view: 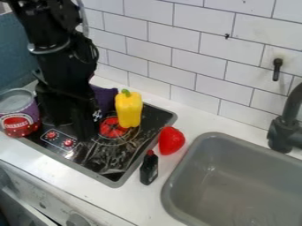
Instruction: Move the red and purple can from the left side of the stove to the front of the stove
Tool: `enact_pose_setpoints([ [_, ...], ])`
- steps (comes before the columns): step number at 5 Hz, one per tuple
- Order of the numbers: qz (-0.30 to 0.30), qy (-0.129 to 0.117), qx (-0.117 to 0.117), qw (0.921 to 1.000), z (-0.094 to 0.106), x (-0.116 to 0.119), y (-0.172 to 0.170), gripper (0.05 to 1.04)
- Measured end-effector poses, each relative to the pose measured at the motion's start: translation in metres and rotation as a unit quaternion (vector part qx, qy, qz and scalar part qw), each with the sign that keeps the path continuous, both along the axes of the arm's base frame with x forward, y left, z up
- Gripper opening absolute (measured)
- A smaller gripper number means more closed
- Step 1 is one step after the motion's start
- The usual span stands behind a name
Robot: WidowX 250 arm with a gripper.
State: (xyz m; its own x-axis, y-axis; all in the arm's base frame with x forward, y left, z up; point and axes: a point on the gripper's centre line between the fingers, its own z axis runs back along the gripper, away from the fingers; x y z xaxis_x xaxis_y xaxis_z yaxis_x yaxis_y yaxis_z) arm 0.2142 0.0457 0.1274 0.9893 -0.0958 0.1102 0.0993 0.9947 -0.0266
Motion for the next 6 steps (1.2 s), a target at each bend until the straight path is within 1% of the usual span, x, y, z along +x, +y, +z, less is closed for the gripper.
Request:
enact_pose_setpoints([
  [1,-0.001,0.009,-0.003,1.0,-0.005,-0.002,-0.001,1.003],
  [2,0.032,0.004,-0.017,0.9993,0.002,0.006,0.034,1.003],
  [3,0.072,0.007,-0.04,0.9966,0.004,0.013,0.078,1.003],
  [4,0.1,0.022,-0.05,0.9935,0.0,0.012,0.109,1.003],
  [5,0.121,0.045,-0.054,0.9901,-0.003,0.01,0.136,1.003],
  [6,0.141,0.066,-0.035,0.9872,0.003,0.005,0.171,1.003],
])
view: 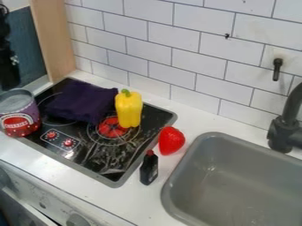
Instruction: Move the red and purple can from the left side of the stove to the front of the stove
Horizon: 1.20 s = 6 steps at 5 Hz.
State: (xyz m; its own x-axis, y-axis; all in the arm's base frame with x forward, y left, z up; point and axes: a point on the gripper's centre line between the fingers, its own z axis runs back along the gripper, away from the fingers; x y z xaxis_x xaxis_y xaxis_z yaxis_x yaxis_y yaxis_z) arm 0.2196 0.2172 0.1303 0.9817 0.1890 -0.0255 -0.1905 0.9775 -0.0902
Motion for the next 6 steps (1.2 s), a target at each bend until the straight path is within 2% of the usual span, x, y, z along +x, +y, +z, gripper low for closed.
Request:
enact_pose_setpoints([
  [1,0.012,0.013,0.011,0.9998,0.002,-0.004,0.025,1.003],
  [2,0.017,0.028,0.007,0.9994,-0.007,-0.002,0.039,1.003],
  [3,0.012,0.042,-0.015,0.9989,-0.023,-0.002,0.039,1.003],
  [4,-0.006,0.028,-0.043,0.9987,-0.022,0.003,0.03,1.003],
  [5,-0.015,0.019,-0.05,0.9985,-0.022,0.008,0.025,1.003],
  [6,-0.017,0.03,-0.018,0.9993,-0.023,0.013,0.029,1.003],
])
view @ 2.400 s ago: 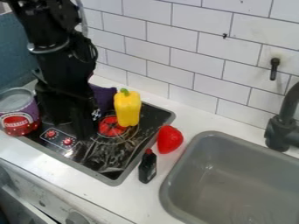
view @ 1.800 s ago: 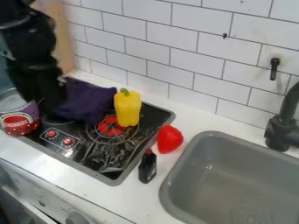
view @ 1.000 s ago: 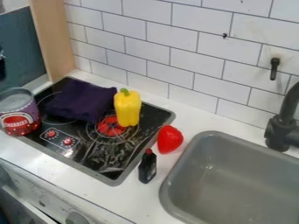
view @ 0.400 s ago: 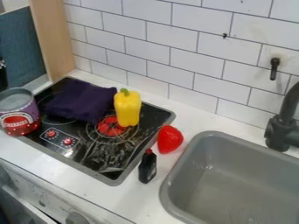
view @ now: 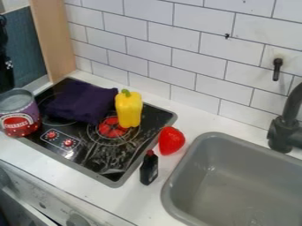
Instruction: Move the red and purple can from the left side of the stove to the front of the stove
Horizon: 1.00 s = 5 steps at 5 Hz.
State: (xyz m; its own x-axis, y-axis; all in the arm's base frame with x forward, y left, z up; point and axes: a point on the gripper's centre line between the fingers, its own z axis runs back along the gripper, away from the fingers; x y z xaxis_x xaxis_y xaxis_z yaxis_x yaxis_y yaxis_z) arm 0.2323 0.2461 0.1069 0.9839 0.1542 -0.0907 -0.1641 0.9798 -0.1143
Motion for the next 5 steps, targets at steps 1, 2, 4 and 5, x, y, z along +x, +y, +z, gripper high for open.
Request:
enact_pose_setpoints([
  [1,0.008,0.012,0.012,0.9998,-0.006,0.0,0.007,1.003],
  [2,0.007,0.013,0.013,0.9998,-0.008,0.001,0.008,1.003],
  [4,0.003,0.015,0.002,0.9999,-0.016,0.001,0.006,1.003],
  [5,0.002,0.023,-0.006,0.9997,-0.025,-0.002,0.002,1.003],
])
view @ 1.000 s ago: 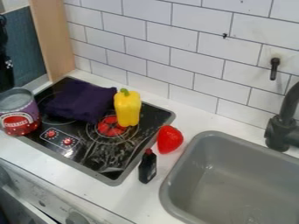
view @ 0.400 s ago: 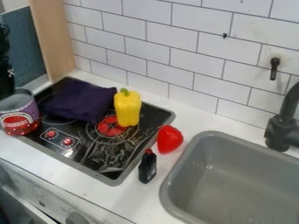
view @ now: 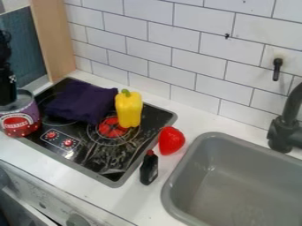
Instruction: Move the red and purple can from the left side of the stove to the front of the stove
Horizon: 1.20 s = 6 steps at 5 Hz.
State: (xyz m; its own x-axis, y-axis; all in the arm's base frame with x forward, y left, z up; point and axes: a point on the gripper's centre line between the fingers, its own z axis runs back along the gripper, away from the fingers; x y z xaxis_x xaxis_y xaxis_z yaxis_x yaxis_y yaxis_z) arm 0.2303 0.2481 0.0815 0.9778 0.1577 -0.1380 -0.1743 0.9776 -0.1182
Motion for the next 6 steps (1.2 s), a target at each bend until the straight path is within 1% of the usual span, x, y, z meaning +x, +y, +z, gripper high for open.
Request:
enact_pose_setpoints([
  [1,0.002,-0.006,-0.002,1.0,-0.003,0.002,0.0,1.003],
  [2,0.01,-0.025,-0.031,0.9992,-0.008,0.009,-0.005,1.003],
  [3,0.051,-0.06,-0.082,0.9936,-0.012,0.012,-0.004,1.003],
  [4,0.087,-0.065,-0.122,0.9866,-0.015,0.012,-0.018,1.003],
  [5,0.104,-0.055,-0.177,0.9772,-0.014,-0.003,-0.056,1.003],
  [6,0.083,-0.037,-0.252,0.9635,-0.012,-0.023,-0.104,1.003],
])
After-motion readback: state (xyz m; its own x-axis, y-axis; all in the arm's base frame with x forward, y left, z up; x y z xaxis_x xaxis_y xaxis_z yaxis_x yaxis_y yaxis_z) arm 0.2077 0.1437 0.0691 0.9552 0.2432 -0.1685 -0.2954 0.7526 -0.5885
